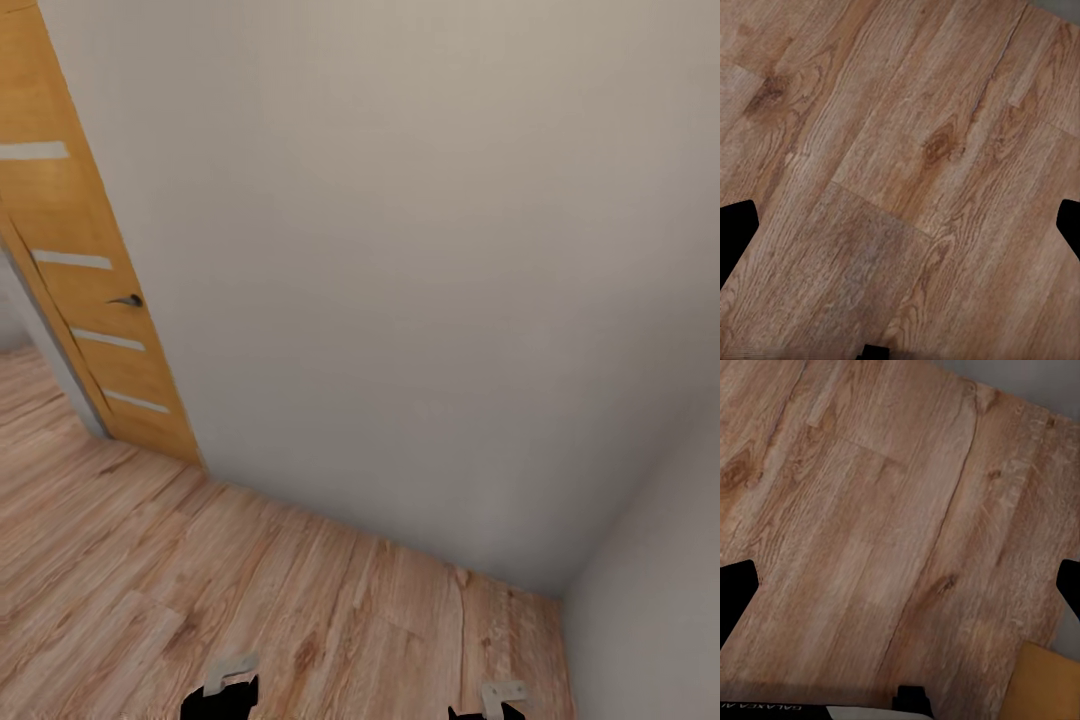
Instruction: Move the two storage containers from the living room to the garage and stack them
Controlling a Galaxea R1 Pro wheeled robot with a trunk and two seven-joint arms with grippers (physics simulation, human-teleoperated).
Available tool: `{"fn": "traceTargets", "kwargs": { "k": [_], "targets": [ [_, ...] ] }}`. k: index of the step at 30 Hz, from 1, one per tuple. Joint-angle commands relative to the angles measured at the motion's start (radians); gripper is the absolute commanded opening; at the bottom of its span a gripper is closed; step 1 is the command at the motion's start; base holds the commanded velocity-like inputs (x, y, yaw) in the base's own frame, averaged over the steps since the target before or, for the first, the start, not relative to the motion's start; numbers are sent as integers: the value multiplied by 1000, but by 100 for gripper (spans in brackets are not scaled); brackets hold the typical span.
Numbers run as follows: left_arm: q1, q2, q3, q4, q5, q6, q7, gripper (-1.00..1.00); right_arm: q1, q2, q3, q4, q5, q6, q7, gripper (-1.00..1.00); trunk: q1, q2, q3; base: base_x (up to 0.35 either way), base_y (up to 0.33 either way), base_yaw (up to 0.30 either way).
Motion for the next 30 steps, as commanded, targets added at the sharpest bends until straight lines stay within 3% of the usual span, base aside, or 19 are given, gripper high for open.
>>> {"fn": "traceTargets", "kwargs": {
  "k": [1, 30],
  "targets": [
    [-2, -3, -8, 4, 7, -7, 2, 100, -1, -1, 6, 0, 2, -2, -6, 100, 0, -2, -2, 0, 0, 290],
    [-2, -8, -8, 4, 7, -8, 2, 100, -1, -1, 6, 0, 2, -2, -6, 100, 0, -2, -2, 0, 0, 291]
  ]
}}
